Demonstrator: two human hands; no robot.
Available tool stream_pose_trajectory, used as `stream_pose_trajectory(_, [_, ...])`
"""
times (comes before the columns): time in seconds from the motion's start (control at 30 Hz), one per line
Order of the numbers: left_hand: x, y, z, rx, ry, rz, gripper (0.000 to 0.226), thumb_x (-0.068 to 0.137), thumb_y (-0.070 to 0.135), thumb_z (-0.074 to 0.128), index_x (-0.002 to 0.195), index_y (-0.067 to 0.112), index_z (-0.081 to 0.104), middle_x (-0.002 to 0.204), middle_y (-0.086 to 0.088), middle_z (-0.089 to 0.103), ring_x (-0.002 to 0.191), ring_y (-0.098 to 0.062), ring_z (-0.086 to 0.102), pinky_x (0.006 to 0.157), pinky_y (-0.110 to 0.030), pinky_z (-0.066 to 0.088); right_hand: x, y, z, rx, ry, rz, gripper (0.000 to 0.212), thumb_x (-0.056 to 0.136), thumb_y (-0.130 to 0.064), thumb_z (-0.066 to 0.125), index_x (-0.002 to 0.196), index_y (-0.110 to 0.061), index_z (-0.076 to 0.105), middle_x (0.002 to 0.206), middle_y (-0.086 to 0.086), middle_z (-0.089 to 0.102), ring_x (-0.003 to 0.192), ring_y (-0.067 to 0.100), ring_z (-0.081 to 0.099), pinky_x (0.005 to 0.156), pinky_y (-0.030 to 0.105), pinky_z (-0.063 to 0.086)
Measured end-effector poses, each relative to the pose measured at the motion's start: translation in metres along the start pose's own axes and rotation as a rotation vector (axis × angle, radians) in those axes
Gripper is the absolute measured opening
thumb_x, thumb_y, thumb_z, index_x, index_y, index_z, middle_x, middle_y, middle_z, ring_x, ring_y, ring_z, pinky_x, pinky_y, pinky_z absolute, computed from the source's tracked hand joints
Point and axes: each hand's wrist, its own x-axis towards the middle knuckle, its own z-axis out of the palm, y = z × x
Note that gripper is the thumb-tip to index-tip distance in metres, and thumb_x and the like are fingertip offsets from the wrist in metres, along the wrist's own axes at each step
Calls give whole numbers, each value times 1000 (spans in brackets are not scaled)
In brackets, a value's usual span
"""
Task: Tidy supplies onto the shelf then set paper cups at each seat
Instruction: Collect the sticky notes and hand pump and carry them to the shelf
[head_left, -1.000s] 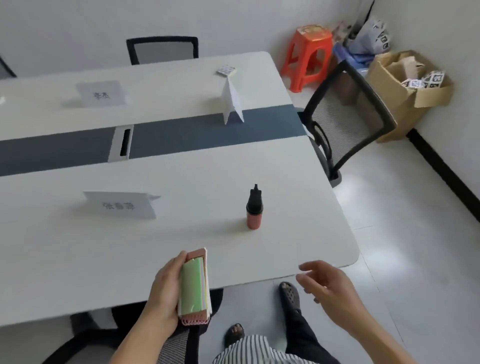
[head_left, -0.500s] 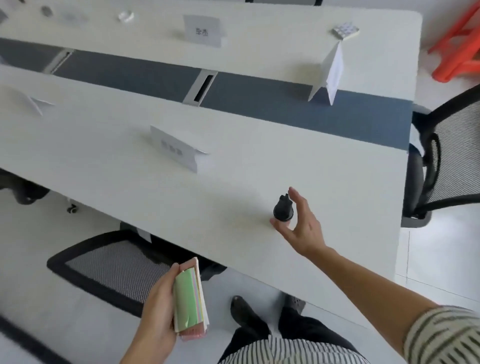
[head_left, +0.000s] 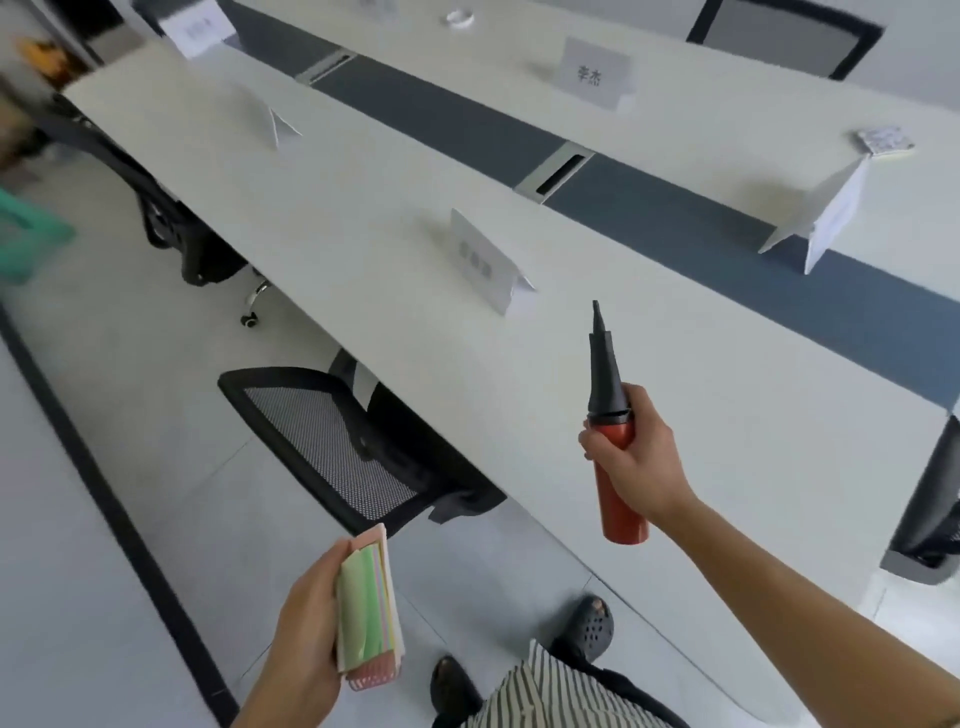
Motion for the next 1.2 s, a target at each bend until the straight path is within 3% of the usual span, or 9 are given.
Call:
stream_pose_trajectory(0.13, [1, -1, -53, -89, 41, 41, 25, 93, 39, 52, 89, 18, 65, 93, -9, 60, 84, -24, 58, 73, -37, 47, -39, -31, 37, 46, -200, -8, 27, 83, -11, 69, 101, -24, 55, 79, 7, 65, 57, 24, 66, 57, 33, 58])
stream_pose_trajectory(0.3, [-3, -12, -145, -195, 110, 83, 25, 93, 37, 54, 86, 15, 64, 86, -11, 59, 78, -26, 57, 69, -35, 47, -99, -60, 115, 20, -385, 12, 10, 93, -32, 60, 100, -25, 58, 76, 10, 68, 62, 32, 69, 60, 41, 59])
stream_pose_trajectory(0.43, [-5, -25, -233, -282, 167, 61, 29, 89, 38, 59, 87, 9, 66, 90, -17, 60, 78, -31, 58, 69, -38, 49, -145, -78, 190, -31, -486, 59, 17, 96, -38, 49, 97, -26, 61, 81, 10, 70, 59, 27, 68, 60, 38, 57])
stream_pose_trajectory(0.6, [3, -37, -317, -419, 287, 30, 26, 93, 32, 54, 76, 13, 59, 79, -13, 55, 69, -27, 54, 61, -34, 45, -171, -102, 264, -149, -613, 82, 12, 91, -31, 61, 96, -21, 64, 80, 11, 71, 61, 25, 69, 58, 35, 57])
stream_pose_trajectory(0.8, [41, -21, -367, -508, 324, -15, 26, 93, 33, 54, 76, 14, 59, 82, -13, 56, 71, -27, 55, 63, -34, 47, -143, -133, 338, -299, -673, 51, 19, 84, -31, 70, 97, -23, 59, 73, 10, 73, 63, 23, 72, 65, 38, 59])
stream_pose_trajectory(0.9, [70, 2, -391, -530, 343, -40, 27, 93, 33, 54, 75, 13, 58, 82, -14, 55, 71, -28, 54, 65, -35, 47, -114, -146, 388, -306, -703, 55, 21, 87, -31, 67, 105, -24, 58, 80, 9, 73, 63, 29, 72, 68, 42, 59])
stream_pose_trajectory(1.03, [110, 50, -433, -545, 424, -36, 29, 94, 34, 53, 79, 12, 61, 86, -17, 59, 75, -31, 57, 68, -36, 48, -64, -171, 471, -340, -773, 54, 35, 90, -25, 63, 122, -30, 50, 83, 8, 72, 65, 24, 71, 67, 39, 59])
stream_pose_trajectory(1.2, [154, 126, -487, -558, 485, 13, 27, 93, 34, 53, 79, 14, 63, 83, -16, 59, 75, -32, 56, 71, -39, 48, -12, -243, 577, -500, -882, -166, 53, 86, -33, 66, 130, -36, 38, 90, -4, 66, 77, 20, 68, 70, 35, 60])
